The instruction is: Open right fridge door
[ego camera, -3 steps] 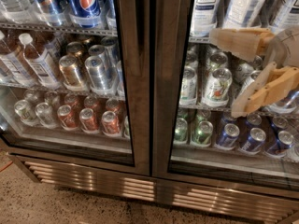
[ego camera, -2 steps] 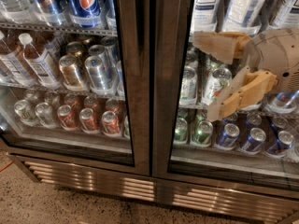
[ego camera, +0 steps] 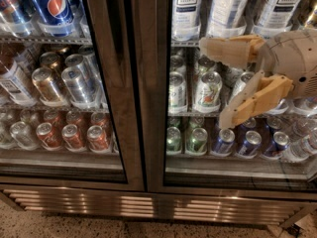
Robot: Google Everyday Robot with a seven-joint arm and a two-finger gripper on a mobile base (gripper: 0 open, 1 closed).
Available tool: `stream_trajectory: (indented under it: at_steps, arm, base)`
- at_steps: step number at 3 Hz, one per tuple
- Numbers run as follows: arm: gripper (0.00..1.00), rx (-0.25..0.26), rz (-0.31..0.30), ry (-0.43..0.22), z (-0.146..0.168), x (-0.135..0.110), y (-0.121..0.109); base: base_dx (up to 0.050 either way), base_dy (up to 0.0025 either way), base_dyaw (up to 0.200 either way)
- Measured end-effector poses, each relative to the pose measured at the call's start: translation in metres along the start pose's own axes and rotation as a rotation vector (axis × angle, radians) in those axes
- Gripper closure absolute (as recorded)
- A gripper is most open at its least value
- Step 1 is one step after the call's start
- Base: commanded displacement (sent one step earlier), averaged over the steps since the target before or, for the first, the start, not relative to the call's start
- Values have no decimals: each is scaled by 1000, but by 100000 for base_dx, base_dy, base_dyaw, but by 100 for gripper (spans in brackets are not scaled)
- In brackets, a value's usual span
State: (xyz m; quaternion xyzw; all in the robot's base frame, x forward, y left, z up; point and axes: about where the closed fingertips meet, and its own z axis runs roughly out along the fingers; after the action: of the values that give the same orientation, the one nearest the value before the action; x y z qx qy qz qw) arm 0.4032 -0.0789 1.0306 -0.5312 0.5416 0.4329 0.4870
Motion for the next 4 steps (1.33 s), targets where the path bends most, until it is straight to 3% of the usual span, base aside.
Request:
stream_trajectory:
  at_steps: [3,4]
  arm:
    - [0,-9,-3,5,6,-9,4]
    - [0,-27,5,0,8,13,41]
  base:
    - [0,0,0]
    - [0,0,0]
